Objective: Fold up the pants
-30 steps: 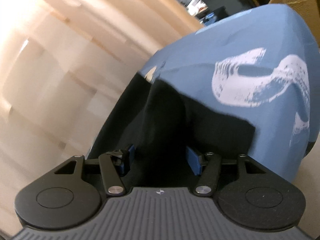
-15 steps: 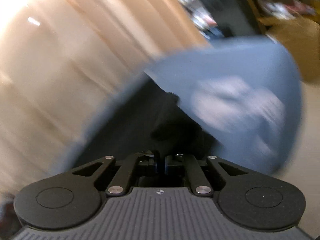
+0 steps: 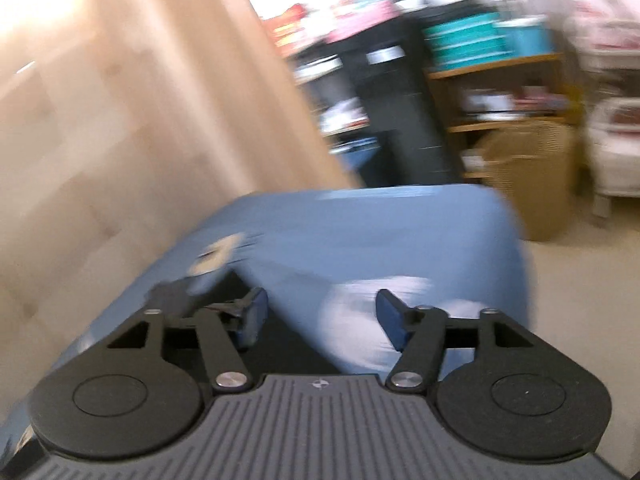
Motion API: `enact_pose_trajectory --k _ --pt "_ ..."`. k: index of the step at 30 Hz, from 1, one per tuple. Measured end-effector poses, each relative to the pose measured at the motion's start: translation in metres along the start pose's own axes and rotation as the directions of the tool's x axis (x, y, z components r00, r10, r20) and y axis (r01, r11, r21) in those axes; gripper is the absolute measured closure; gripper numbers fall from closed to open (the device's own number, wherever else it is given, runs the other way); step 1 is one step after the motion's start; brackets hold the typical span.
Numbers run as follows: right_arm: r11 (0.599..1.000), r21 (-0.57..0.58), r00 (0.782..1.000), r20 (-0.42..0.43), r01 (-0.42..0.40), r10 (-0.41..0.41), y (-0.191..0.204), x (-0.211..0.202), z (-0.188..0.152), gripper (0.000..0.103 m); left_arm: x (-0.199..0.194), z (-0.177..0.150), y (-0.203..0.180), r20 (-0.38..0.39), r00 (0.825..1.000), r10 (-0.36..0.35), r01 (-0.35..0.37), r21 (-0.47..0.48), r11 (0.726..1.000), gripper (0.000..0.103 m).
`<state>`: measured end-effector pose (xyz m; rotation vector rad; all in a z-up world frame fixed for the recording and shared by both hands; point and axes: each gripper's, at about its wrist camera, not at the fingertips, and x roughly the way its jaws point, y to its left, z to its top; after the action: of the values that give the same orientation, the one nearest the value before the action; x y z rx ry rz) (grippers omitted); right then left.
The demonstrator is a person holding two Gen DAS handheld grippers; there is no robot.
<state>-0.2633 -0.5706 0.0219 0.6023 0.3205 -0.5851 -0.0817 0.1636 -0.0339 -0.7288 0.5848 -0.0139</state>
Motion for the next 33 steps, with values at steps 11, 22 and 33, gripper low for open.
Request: enact_pose_trajectory --k 11,22,33 --pt "0.982 -0.115 0.983 -0.124 -0.149 0.134 0.032 0.102 0.011 0.0 -0.028 0.014 -0.081 0.036 0.991 -0.127 0.115 0.241 0.964 0.0" --pt "0.974 -0.098 0.971 -0.151 -0.202 0.186 0.024 0.104 0.016 0.0 0.149 -0.043 -0.178 -0.349 0.908 -0.23 0.364 0.391 0.845 0.0" --pt "0.96 -0.099 0.947 -0.221 -0.261 0.235 0.025 0.111 0.013 0.002 0.243 -0.069 -0.222 -0.424 0.897 -0.125 0.362 0.544 0.757 0.0"
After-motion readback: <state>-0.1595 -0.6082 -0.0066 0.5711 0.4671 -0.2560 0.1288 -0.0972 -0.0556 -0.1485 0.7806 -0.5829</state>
